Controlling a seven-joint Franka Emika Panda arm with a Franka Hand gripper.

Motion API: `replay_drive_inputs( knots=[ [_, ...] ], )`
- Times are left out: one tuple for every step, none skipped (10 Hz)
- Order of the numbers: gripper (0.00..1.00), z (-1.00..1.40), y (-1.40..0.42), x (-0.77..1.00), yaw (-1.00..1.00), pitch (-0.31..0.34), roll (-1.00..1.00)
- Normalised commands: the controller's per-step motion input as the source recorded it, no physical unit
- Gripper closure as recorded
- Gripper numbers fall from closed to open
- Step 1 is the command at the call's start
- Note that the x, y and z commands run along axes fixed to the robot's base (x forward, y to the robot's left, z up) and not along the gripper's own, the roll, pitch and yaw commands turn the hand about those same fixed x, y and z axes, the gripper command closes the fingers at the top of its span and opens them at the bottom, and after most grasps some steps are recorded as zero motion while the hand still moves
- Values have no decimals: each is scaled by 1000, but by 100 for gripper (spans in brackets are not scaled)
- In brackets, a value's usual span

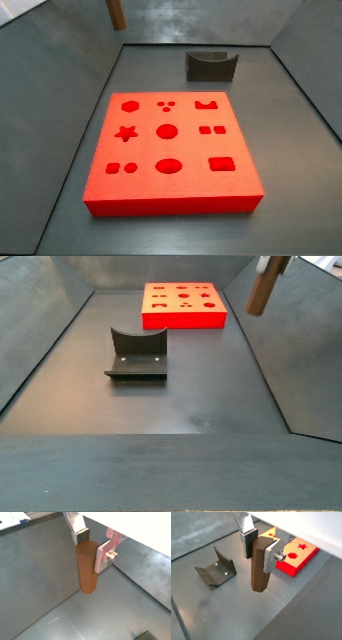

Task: Pick up the hexagon object. Move up. Move to above the board. Insert the hexagon object.
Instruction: Move to above the board.

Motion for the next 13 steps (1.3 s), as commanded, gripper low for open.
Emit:
replay_drive_inputs(
  knots=[
    [100,1000,27,61,-21,80,25],
    [100,1000,26,56,-21,83,25],
    [100,1000,24,49,-22,85,24],
    [100,1000,23,43,-22,82,24],
    [100,1000,20,34,-22,81,23],
    [100,965,17,27,-22,83,23],
    [100,807,12,17,-23,81,22],
    [100,652,8,11,-23,81,21],
    [100,444,3,5,-23,82,20],
    [100,288,3,3,-22,81,18],
    [100,185,2,3,-21,81,16],
    [100,-9,-1000,502,-361,704,19],
    [100,-12,-1000,510,-309,697,27]
  ],
)
